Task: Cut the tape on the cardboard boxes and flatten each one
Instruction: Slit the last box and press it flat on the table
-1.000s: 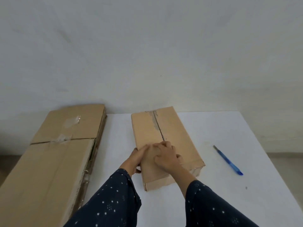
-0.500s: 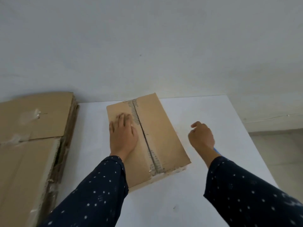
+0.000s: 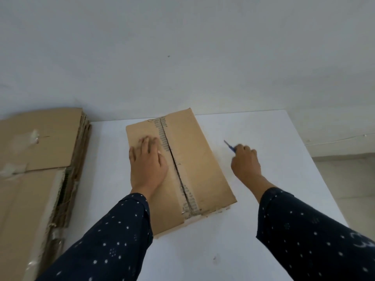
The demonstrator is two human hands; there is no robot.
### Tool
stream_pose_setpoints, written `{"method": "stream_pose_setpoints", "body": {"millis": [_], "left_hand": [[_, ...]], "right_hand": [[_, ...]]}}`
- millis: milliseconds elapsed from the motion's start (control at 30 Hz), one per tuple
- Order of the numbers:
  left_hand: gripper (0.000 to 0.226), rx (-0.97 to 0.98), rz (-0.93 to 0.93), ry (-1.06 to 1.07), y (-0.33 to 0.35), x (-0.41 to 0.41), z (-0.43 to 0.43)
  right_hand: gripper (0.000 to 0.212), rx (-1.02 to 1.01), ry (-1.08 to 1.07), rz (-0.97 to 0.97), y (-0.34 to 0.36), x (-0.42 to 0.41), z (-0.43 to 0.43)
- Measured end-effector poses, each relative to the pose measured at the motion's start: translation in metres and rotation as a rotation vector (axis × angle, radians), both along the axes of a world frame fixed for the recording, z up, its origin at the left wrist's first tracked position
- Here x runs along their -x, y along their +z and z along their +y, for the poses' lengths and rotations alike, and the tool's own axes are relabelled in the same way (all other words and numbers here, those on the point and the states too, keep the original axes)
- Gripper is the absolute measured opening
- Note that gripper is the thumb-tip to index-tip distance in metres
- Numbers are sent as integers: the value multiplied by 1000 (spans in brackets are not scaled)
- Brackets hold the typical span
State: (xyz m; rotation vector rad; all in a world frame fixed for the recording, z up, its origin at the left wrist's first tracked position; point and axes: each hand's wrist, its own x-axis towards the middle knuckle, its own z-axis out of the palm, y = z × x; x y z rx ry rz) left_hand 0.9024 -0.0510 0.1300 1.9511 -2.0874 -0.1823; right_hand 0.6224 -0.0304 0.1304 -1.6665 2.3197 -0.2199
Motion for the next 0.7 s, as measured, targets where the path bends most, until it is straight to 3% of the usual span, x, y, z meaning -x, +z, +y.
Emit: {"method": "stream_pose_setpoints", "body": {"millis": [133, 233, 367, 433, 533, 700], "left_hand": [[49, -7, 34, 7, 3, 0, 2], [49, -5, 74, 21, 5, 0, 1], [48, 11, 135, 36, 5, -1, 1], [48, 21, 147, 34, 5, -2, 1], [48, 20, 167, 32, 5, -3, 1], [48, 27, 196, 32, 4, -5, 2]], "right_hand": [[42, 176, 107, -93, 61, -48, -49], [49, 85, 240, -161, 85, -96, -64], [36, 34, 334, -235, 81, -145, -70], [34, 22, 351, -215, 79, -157, -73], [48, 7, 347, -105, 78, -167, -78], [42, 8, 337, 43, 79, -174, -81]]}}
